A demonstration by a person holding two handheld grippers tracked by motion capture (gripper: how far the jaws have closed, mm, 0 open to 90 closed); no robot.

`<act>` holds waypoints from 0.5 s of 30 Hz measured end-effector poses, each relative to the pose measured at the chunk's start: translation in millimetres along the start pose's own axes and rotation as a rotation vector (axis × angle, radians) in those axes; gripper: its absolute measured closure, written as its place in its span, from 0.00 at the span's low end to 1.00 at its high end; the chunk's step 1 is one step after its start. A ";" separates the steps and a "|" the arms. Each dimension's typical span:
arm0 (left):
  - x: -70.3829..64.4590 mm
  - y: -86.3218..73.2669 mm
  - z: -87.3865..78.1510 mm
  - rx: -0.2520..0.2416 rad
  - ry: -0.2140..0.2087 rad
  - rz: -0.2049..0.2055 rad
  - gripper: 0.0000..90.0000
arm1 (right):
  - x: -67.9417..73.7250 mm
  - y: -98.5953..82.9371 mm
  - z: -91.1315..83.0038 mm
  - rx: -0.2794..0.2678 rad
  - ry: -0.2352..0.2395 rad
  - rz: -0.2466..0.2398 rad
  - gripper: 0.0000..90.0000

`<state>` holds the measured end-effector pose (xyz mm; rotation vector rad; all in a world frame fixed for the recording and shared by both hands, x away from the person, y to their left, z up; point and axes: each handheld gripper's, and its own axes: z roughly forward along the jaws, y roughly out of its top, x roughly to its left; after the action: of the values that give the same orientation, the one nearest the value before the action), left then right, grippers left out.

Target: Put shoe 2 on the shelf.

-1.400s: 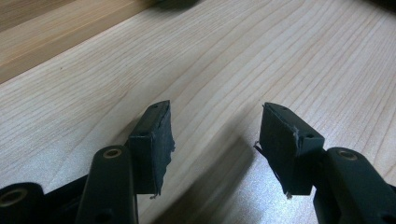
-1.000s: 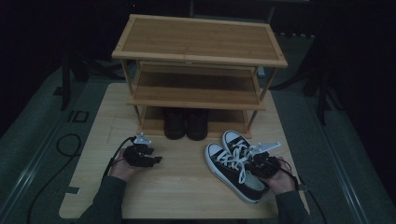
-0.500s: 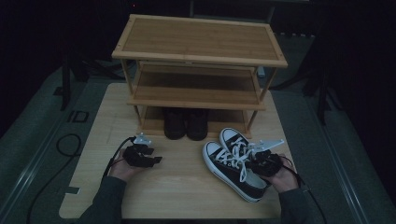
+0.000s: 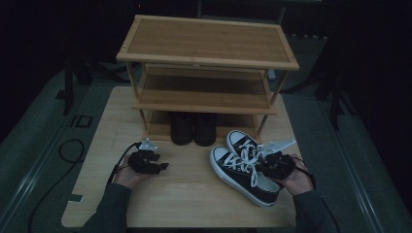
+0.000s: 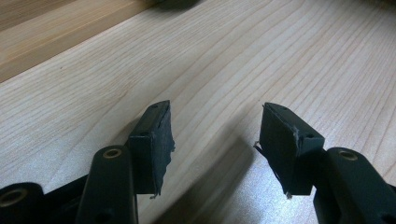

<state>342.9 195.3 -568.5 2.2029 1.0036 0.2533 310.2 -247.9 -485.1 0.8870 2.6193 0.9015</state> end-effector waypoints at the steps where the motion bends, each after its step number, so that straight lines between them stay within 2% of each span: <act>1: 0.3 0.0 -0.1 0.000 -0.003 0.000 0.50 | 0.0 1.0 -0.7 0.000 0.000 -0.011 0.94; 9: 0.1 -0.3 -0.1 -0.001 -0.001 -0.002 0.50 | 1.7 9.9 -6.4 0.023 0.011 -0.063 0.94; 15: 0.1 -0.3 -0.1 -0.001 -0.001 -0.002 0.50 | 0.7 18.2 -12.0 0.001 0.040 -0.087 0.94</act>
<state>342.8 195.6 -568.6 2.2005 1.0046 0.2513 313.5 -241.8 -464.4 0.7569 2.6695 0.9040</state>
